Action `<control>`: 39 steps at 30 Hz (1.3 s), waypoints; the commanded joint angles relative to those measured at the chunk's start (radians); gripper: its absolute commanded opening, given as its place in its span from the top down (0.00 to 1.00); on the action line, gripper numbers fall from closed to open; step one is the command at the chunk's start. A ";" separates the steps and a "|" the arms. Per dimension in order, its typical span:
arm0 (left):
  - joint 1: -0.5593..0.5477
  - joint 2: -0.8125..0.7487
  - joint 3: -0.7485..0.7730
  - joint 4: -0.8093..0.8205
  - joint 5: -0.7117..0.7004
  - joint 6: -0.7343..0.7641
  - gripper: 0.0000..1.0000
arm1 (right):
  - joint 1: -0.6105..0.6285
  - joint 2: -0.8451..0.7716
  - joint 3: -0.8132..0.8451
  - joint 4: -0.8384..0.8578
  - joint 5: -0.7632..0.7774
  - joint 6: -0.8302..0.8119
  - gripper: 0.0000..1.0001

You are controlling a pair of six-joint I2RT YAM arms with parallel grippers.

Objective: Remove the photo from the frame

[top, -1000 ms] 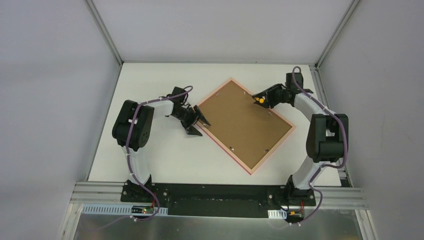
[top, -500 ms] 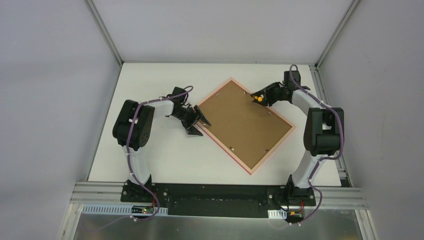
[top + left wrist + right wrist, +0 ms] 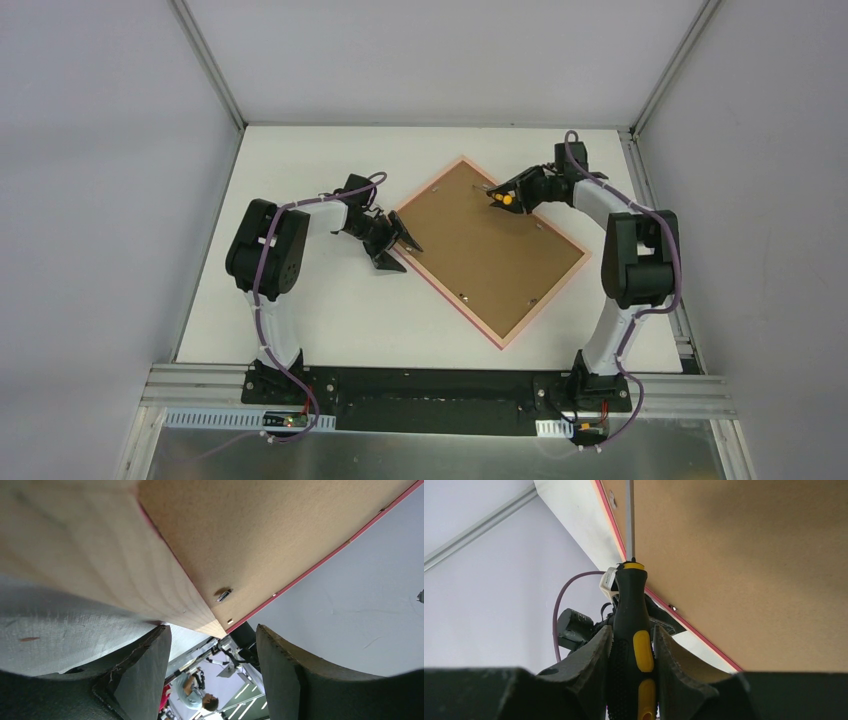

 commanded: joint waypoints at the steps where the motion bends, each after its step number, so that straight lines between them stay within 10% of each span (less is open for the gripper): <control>1: -0.005 0.001 -0.008 -0.006 -0.003 0.008 0.36 | 0.017 -0.052 -0.010 0.036 -0.047 0.038 1.00; 9: -0.006 -0.069 0.012 -0.007 0.005 0.062 0.30 | -0.003 -0.229 0.152 -0.317 0.217 -0.159 1.00; 17: -0.006 -0.146 0.036 -0.066 0.016 0.159 0.29 | -0.003 -0.450 0.235 -0.946 1.157 -0.238 1.00; 21: -0.006 -0.170 0.038 -0.106 0.009 0.200 0.29 | -0.025 -0.570 0.084 -1.168 1.393 -0.105 1.00; 29: -0.005 -0.193 0.035 -0.147 0.008 0.229 0.29 | -0.316 -0.664 -0.282 -1.174 1.170 -0.119 1.00; 39: -0.005 -0.220 0.020 -0.153 0.012 0.235 0.29 | -0.349 -0.580 -0.413 -0.995 1.149 -0.118 0.99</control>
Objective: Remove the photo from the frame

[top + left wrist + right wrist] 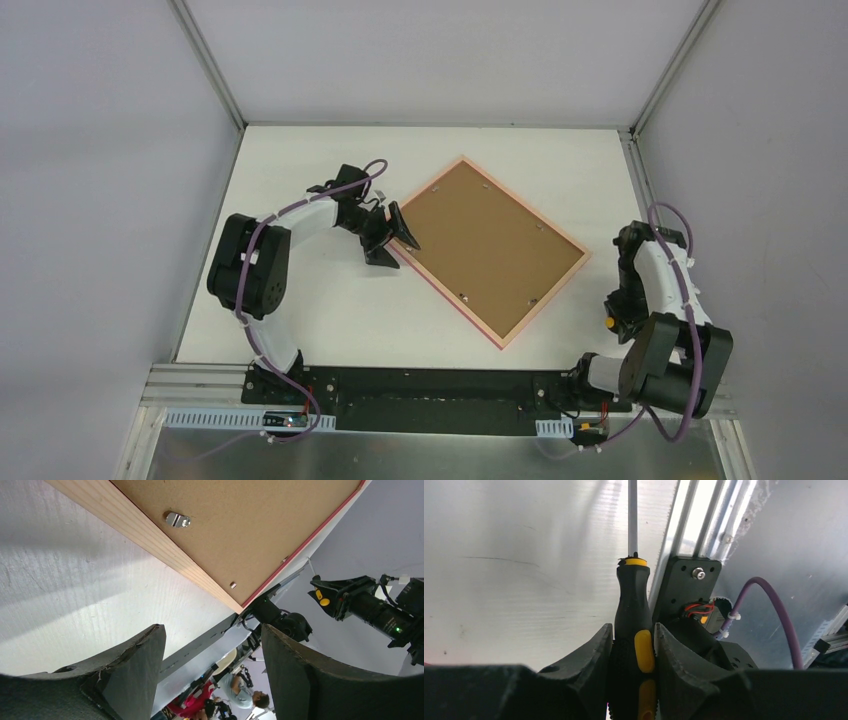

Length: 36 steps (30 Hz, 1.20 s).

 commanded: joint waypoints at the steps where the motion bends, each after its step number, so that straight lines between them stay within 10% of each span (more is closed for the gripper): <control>1: -0.005 -0.069 0.007 -0.020 0.009 0.027 0.29 | -0.005 0.063 0.004 0.090 0.004 0.008 0.98; 24: -0.004 -0.141 -0.001 -0.019 0.004 0.039 0.29 | 0.144 0.708 0.225 -0.026 0.067 -0.174 1.00; 36: 0.024 -0.160 -0.014 -0.019 0.027 0.056 0.29 | 0.161 0.740 0.242 -0.073 0.094 -0.146 0.97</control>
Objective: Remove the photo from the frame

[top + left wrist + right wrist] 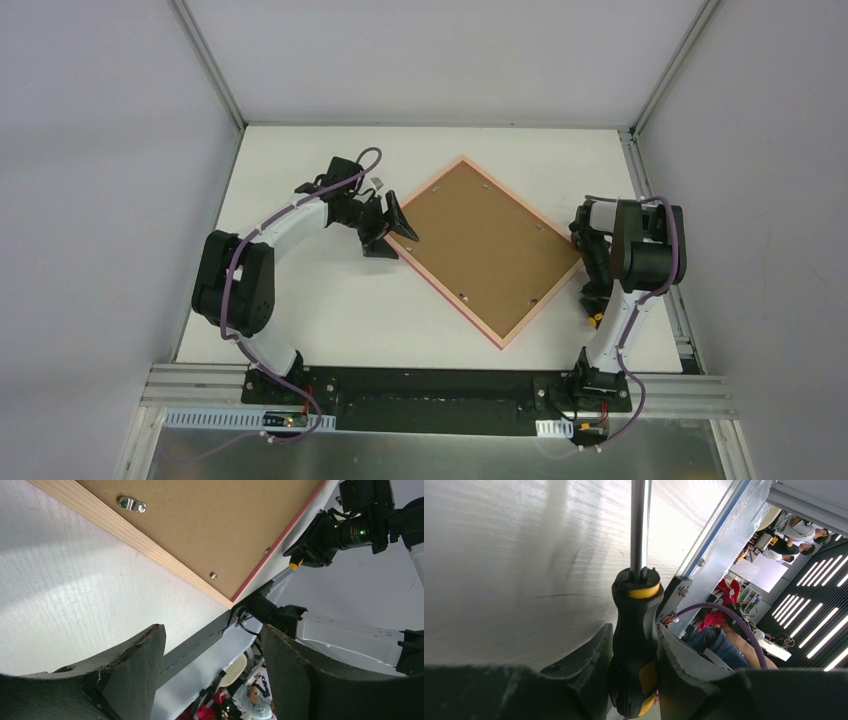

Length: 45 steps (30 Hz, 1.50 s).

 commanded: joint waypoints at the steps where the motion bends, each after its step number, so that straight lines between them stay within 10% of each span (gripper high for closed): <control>1: 0.018 -0.027 -0.010 -0.018 0.031 0.034 0.29 | -0.011 -0.012 0.024 -0.085 0.027 -0.001 0.95; 13: 0.020 -0.017 -0.023 -0.018 0.031 0.041 0.29 | -0.010 -0.149 0.002 -0.041 0.031 -0.009 0.61; 40: 0.020 -0.005 -0.025 -0.019 0.032 0.044 0.29 | -0.005 -0.257 -0.032 0.028 -0.012 -0.057 0.41; 45: 0.020 -0.011 -0.031 -0.019 0.031 0.045 0.28 | 0.006 -0.333 -0.029 0.053 -0.025 -0.068 0.23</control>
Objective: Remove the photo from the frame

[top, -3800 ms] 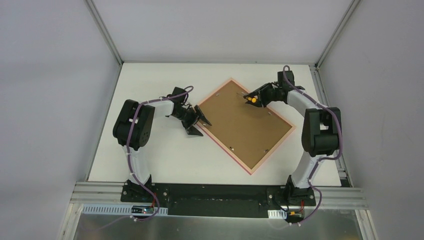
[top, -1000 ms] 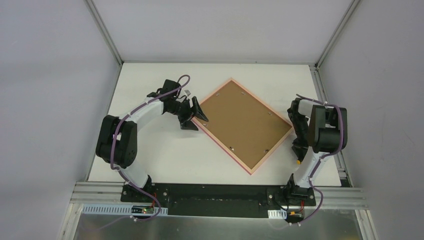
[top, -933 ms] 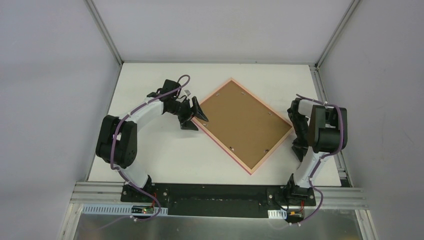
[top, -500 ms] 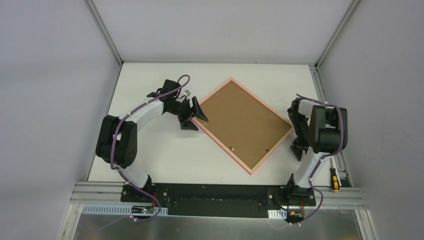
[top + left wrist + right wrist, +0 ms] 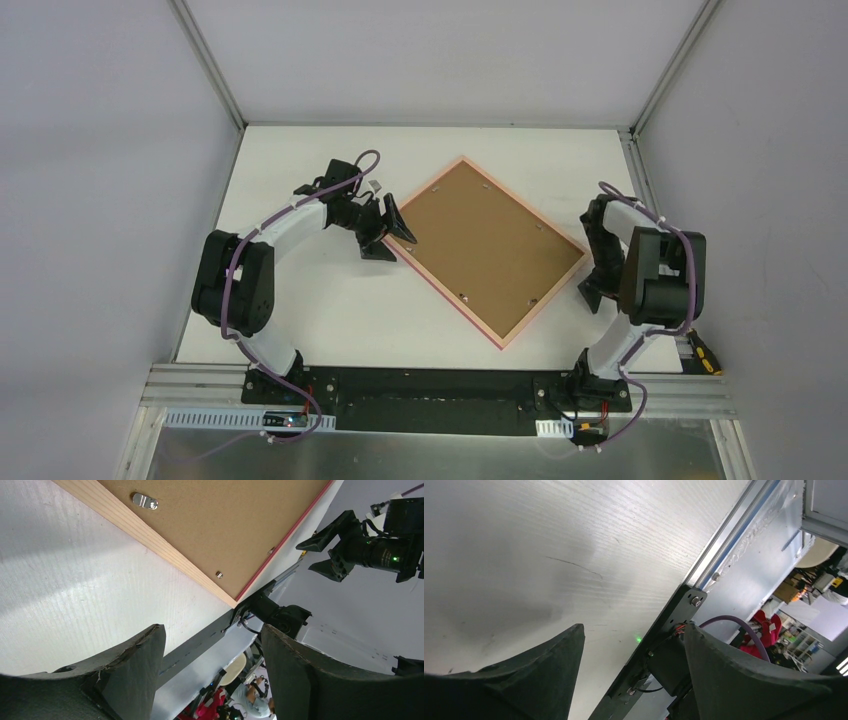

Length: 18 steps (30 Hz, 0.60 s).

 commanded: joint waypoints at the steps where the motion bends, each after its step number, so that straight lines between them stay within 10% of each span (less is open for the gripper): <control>1: 0.012 -0.011 -0.015 -0.018 0.026 0.032 0.28 | 0.021 -0.111 0.006 0.008 -0.018 -0.018 0.21; 12: 0.012 0.006 0.000 -0.018 0.033 0.029 0.28 | 0.096 -0.322 0.020 0.106 -0.135 -0.128 0.09; 18: 0.012 -0.006 -0.011 -0.012 0.024 0.017 0.26 | 0.378 -0.419 0.100 0.218 -0.255 -0.257 0.08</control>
